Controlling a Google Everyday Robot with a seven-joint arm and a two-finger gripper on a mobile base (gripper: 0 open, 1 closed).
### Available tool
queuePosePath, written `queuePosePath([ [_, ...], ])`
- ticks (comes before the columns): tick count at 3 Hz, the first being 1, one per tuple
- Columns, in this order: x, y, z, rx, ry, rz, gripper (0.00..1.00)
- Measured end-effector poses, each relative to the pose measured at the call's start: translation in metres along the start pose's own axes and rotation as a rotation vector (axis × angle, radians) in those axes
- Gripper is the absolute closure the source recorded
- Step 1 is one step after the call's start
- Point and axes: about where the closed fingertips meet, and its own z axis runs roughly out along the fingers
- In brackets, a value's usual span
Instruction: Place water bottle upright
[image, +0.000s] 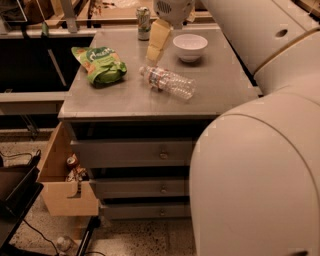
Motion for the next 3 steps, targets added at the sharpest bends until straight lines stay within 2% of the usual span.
queuePosePath([
  [1,0.024,0.002,0.027,-0.03,0.061,0.086,0.0],
  [2,0.049,0.016,0.069,-0.071,0.124,0.121,0.0],
  [3,0.044,0.013,0.072,-0.063,0.104,0.12,0.0],
])
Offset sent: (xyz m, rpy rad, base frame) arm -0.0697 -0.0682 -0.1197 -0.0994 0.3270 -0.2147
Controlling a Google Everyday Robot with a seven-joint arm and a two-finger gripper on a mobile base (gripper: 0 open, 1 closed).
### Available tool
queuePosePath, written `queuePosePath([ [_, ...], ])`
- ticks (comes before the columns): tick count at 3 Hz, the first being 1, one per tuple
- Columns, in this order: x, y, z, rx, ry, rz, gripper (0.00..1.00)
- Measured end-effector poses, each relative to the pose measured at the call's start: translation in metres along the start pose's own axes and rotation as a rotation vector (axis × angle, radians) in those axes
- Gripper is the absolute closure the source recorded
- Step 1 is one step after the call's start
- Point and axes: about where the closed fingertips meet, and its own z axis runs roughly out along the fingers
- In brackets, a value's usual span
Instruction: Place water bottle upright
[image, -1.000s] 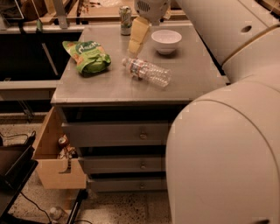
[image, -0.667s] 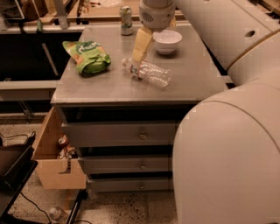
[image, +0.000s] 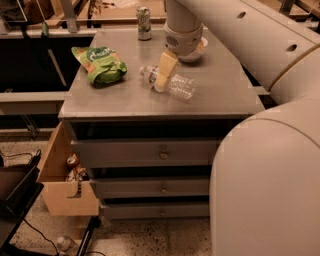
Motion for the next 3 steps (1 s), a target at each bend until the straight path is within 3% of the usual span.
queuePosePath([
  [1,-0.023,0.003,-0.007,0.015,-0.034,-0.039,0.0],
  [3,-0.073,0.009,-0.006,0.049,-0.011,-0.087,0.0],
])
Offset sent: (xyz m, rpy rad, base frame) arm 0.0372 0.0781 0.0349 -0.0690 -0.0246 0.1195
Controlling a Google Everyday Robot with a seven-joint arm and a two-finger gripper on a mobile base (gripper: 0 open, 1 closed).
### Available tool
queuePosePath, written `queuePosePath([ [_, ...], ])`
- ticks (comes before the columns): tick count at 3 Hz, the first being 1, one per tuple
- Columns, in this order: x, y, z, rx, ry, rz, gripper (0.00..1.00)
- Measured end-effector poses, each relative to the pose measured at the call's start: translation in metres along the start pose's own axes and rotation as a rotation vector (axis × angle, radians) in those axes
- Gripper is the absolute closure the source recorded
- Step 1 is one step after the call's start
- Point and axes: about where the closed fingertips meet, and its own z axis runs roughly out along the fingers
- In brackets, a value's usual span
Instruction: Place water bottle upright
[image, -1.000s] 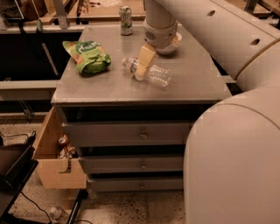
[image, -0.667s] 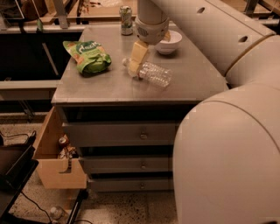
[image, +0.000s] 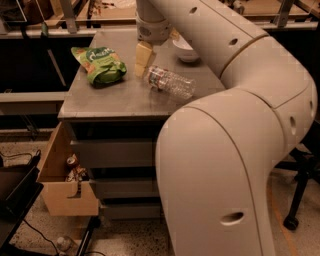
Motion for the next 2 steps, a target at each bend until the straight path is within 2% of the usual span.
queuePosePath([
  [1,-0.008,-0.003,0.014,0.004,0.031,0.005,0.0],
  [2,-0.008,-0.004,0.033,-0.015,0.053,0.017,0.0],
])
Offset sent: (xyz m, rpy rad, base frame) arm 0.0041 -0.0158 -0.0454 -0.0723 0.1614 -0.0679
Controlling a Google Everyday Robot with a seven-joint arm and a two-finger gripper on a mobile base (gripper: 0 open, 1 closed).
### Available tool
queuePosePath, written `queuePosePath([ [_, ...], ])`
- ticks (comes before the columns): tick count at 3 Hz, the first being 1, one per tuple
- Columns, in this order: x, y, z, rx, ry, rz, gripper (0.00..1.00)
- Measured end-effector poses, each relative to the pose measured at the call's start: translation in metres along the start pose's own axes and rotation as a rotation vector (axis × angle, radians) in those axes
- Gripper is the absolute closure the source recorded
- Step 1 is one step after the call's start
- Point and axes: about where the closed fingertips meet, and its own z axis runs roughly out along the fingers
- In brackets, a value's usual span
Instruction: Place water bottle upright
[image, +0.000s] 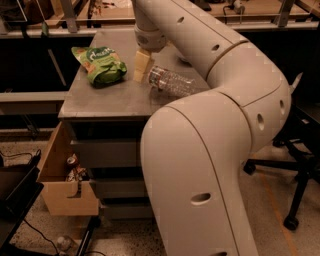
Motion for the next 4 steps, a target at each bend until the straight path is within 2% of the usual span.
queuePosePath([
  [1,0.009,-0.001,0.016,-0.032,0.008,0.013,0.0],
  [2,0.024,-0.003,0.022,-0.06,0.002,0.03,0.18],
  [3,0.017,-0.005,0.028,-0.051,-0.021,0.03,0.5],
  [4,0.013,-0.006,0.03,-0.047,-0.031,0.029,0.73],
])
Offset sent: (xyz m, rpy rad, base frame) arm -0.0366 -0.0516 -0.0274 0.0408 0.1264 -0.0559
